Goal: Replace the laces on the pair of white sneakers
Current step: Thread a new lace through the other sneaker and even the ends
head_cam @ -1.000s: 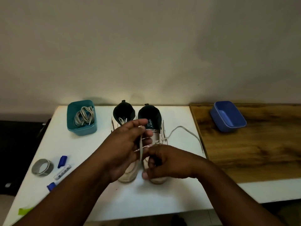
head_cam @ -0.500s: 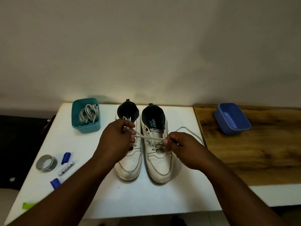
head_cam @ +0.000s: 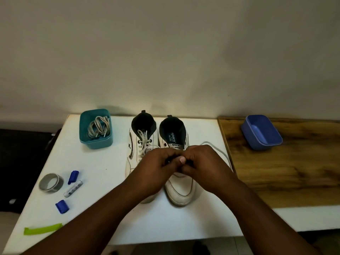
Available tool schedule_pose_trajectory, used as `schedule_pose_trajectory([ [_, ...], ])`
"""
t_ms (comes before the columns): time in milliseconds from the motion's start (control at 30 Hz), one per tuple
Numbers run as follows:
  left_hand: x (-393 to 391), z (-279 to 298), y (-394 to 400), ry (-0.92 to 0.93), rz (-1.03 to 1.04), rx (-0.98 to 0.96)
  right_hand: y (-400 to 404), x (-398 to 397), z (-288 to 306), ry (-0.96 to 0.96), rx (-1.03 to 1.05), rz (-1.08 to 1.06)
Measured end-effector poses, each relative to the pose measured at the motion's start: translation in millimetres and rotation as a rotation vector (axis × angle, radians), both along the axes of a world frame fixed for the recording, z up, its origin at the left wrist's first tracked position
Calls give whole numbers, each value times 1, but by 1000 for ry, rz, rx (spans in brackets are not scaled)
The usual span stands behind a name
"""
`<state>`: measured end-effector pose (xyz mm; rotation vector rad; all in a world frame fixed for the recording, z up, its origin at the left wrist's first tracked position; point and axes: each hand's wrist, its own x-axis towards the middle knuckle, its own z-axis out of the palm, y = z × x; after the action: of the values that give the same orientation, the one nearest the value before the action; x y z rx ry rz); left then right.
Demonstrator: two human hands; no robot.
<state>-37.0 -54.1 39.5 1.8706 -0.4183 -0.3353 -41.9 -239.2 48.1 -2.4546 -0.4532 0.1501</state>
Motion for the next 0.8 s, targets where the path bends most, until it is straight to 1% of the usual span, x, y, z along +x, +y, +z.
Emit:
schedule_pose_trajectory([
  [67,2,-1,1,116,54,-45,-1,1,-3,44,41,-17],
  [133,7,1,5,186,80,-10,1,1,-4,123,119,-50],
  [200,10,0,9,181,90,83,2,-2,-6,193,148,-42],
  [267,12,-7,12,128,112,184,2,-5,-8,249,145,-20],
  [367,14,-15,15,69,158,313,-2,-2,-10,323,207,-82],
  [433,15,-16,16,107,111,267,-4,1,-9,322,265,-135],
  [500,12,-13,14,148,61,195,-4,1,-9,273,262,-165],
  [567,10,-13,12,153,67,164,-2,1,-11,257,281,-212],
  [633,9,-17,9,103,113,175,-1,2,-13,271,337,-265],
  [667,10,-19,8,36,143,219,-1,3,-15,251,347,-304],
  [733,11,-20,3,-133,215,320,-4,6,-20,155,300,-448],
  [800,13,-21,-2,-257,267,358,-7,7,-25,70,200,-571],
])
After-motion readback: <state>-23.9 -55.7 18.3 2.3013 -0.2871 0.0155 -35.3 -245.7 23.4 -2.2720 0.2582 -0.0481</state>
